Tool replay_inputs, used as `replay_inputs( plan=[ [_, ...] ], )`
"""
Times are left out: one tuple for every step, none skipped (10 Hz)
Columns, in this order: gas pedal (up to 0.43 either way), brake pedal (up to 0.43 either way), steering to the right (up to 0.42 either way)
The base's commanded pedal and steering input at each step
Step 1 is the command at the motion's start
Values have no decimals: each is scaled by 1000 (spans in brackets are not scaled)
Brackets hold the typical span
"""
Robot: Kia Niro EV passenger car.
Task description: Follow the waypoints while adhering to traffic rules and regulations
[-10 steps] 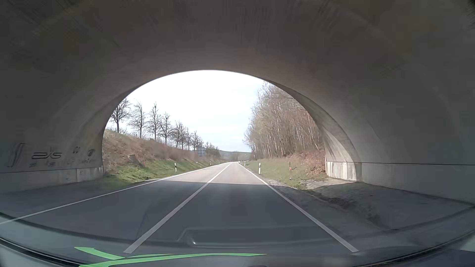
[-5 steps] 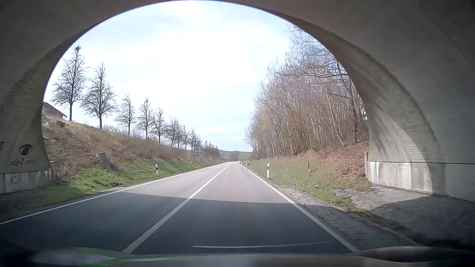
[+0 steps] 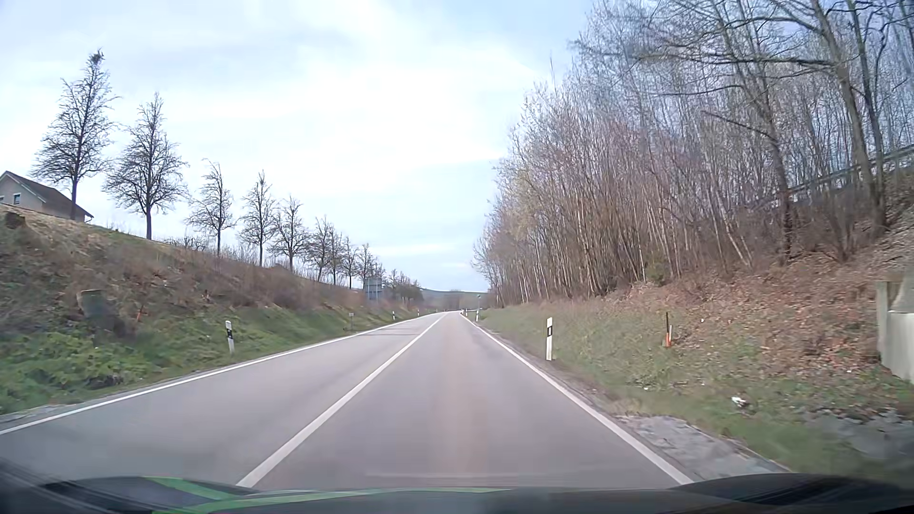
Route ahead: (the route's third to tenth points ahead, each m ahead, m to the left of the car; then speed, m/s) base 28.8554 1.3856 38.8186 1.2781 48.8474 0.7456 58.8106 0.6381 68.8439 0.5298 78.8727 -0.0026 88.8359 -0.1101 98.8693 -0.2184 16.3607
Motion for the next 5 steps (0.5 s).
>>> replay_inputs(
  plan=[
    [299,0,-2],
    [299,0,-1],
    [299,0,-2],
    [299,0,-1],
    [299,0,-2]
  ],
)
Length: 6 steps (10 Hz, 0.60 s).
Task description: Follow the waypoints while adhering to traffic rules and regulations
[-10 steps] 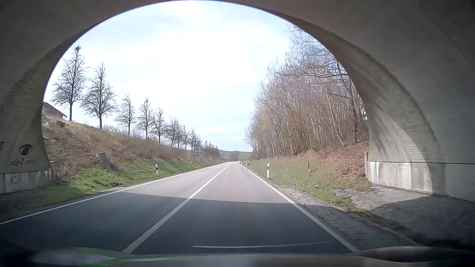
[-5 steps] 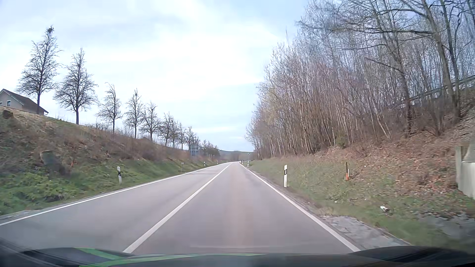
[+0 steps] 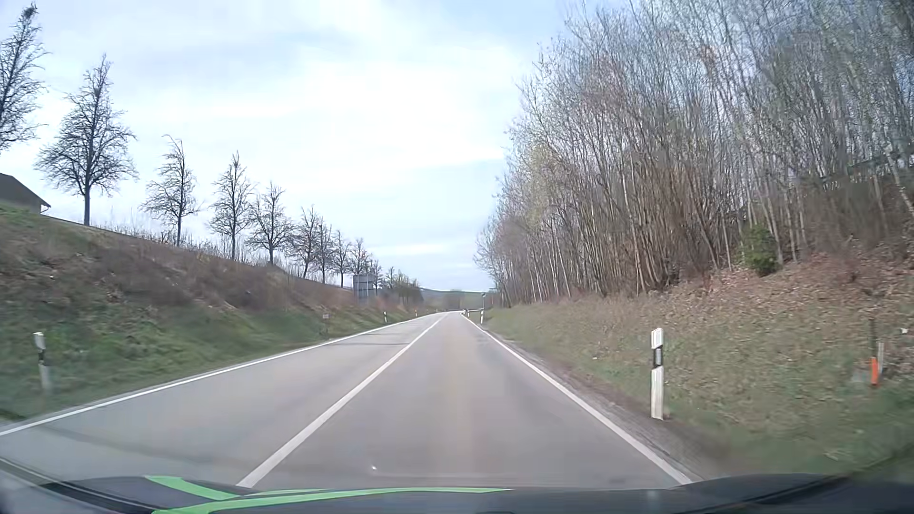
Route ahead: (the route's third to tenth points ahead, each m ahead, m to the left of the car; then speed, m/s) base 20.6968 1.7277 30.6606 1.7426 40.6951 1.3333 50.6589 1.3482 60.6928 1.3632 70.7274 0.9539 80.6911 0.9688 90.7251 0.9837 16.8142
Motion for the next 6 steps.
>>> replay_inputs(
  plan=[
    [299,0,-2],
    [299,0,-2],
    [299,0,-1],
    [299,0,-2],
    [299,0,-2],
    [299,0,-2]
  ],
)
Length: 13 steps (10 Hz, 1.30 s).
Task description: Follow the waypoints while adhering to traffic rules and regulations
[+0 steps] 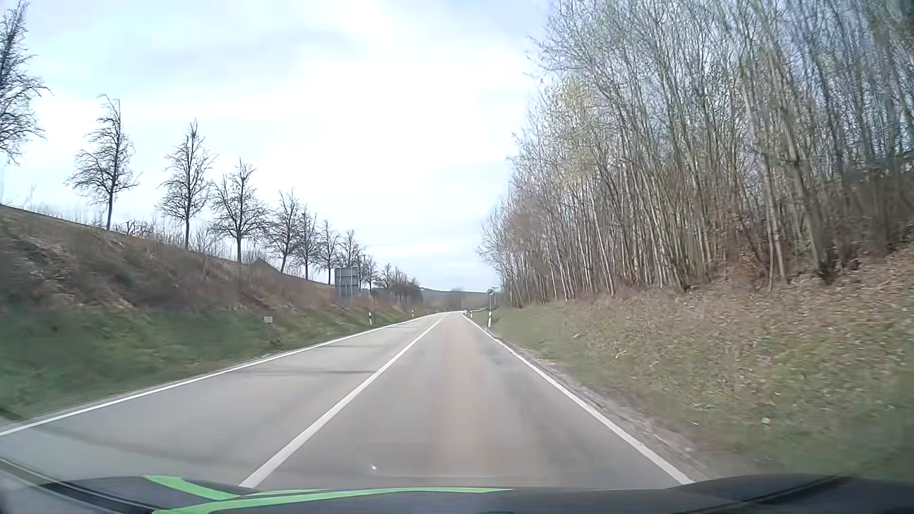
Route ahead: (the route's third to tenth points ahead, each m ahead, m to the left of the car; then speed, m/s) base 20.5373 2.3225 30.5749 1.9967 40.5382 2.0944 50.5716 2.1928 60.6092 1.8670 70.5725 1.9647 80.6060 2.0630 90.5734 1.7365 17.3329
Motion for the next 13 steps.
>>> replay_inputs(
  plan=[
    [299,0,-2],
    [299,0,-2],
    [299,0,-1],
    [299,0,-2],
    [299,0,-2],
    [299,0,-2],
    [299,0,-2],
    [299,0,-2],
    [299,0,-2],
    [299,0,-2],
    [299,0,-1],
    [299,0,-1],
    [299,0,-2]
  ],
)
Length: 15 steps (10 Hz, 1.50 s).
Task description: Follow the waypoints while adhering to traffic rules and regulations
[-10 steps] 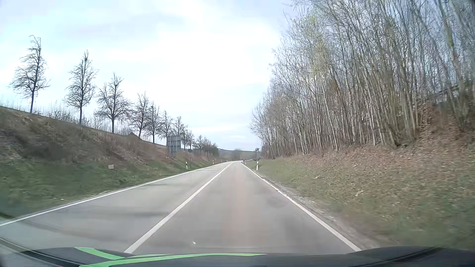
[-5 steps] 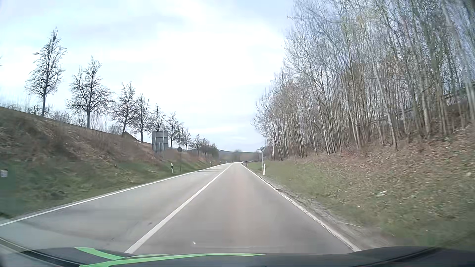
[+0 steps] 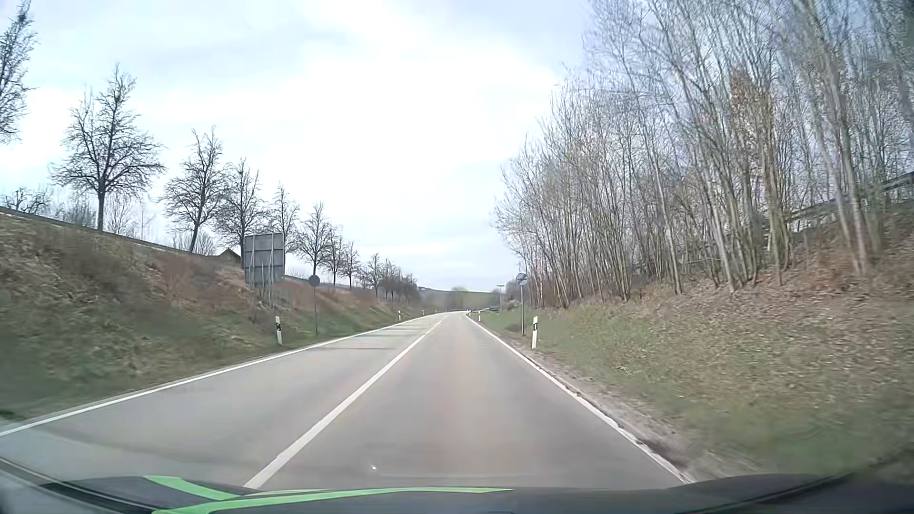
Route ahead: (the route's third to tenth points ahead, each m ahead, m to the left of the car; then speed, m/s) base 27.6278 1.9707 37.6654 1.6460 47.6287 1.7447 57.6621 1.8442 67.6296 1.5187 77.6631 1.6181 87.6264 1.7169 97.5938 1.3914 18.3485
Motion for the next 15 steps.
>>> replay_inputs(
  plan=[
    [299,0,-1],
    [299,0,0],
    [299,0,-1],
    [299,0,0],
    [287,0,0],
    [287,0,0],
    [287,0,0],
    [287,0,0],
    [287,0,0],
    [287,0,0],
    [287,0,0],
    [287,0,0],
    [280,0,0],
    [260,0,0],
    [260,0,0]
  ],
)
